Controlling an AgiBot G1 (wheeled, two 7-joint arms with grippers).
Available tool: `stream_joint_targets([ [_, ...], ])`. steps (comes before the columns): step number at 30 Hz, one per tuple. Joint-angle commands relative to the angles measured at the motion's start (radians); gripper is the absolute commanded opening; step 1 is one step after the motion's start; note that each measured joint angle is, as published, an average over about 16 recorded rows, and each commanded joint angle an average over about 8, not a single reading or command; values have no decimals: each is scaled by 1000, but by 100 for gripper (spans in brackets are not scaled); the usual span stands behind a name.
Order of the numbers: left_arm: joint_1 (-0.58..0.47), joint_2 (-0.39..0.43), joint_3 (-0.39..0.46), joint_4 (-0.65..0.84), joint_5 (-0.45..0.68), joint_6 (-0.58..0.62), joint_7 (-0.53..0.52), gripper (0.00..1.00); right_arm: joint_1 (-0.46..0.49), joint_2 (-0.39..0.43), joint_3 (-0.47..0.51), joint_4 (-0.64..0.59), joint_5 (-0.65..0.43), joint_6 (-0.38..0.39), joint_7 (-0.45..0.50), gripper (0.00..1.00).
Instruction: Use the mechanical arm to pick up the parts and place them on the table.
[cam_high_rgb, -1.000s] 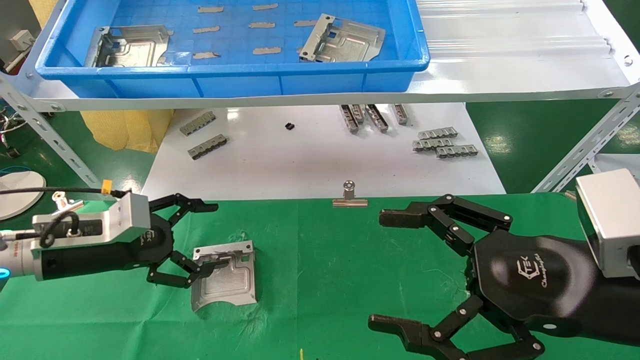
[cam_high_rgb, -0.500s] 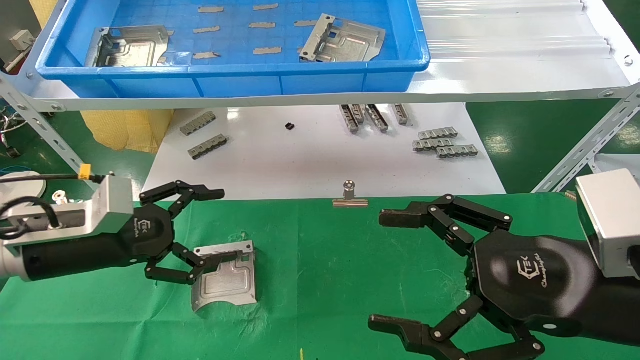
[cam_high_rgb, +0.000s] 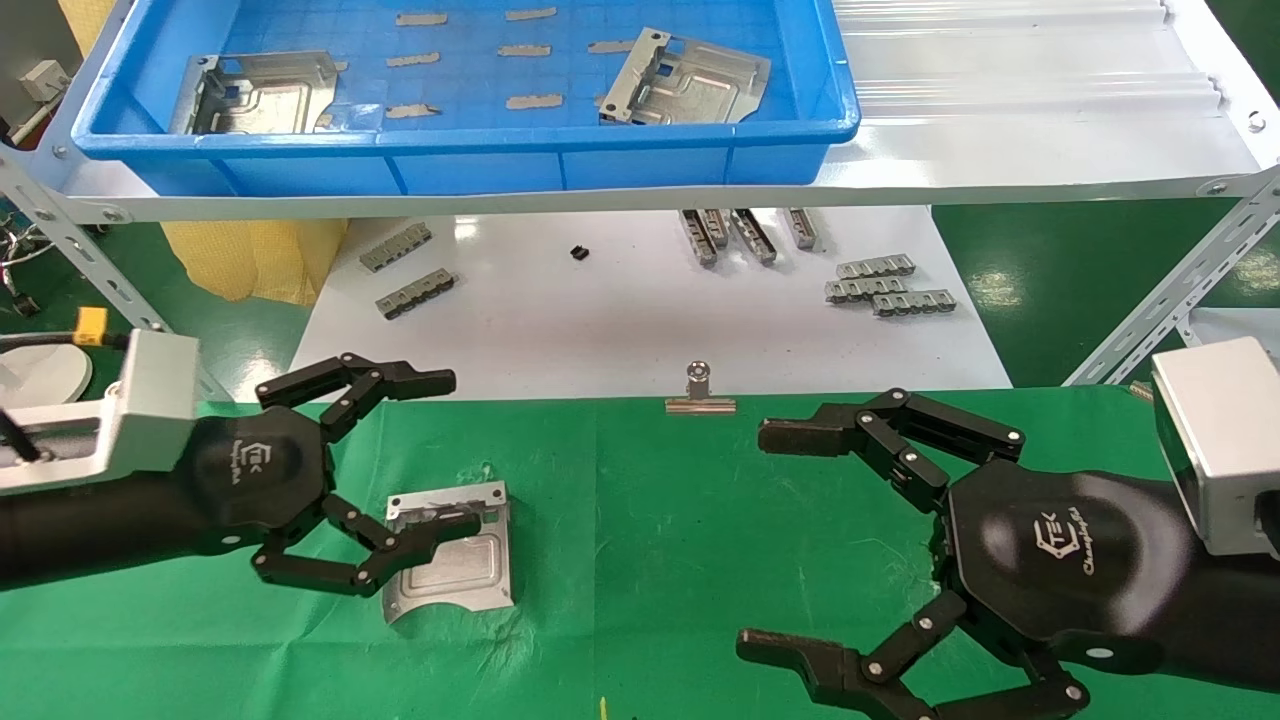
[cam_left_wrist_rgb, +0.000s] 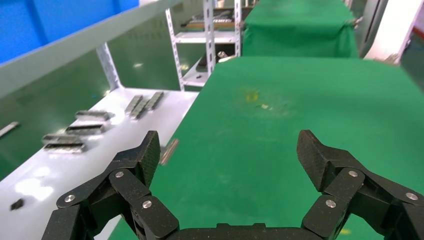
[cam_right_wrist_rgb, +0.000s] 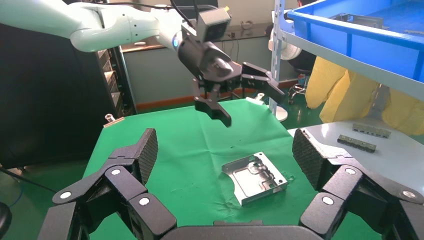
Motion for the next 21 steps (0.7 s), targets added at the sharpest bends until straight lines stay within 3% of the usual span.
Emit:
stream_joint_targets([
  [1,20,-12,-17,-44,-13,-3,-34,100,0,0,0,0,0,0,0,100],
  [21,198,-121,-168,-445,-132,-27,-333,100,0,0,0,0,0,0,0,100],
])
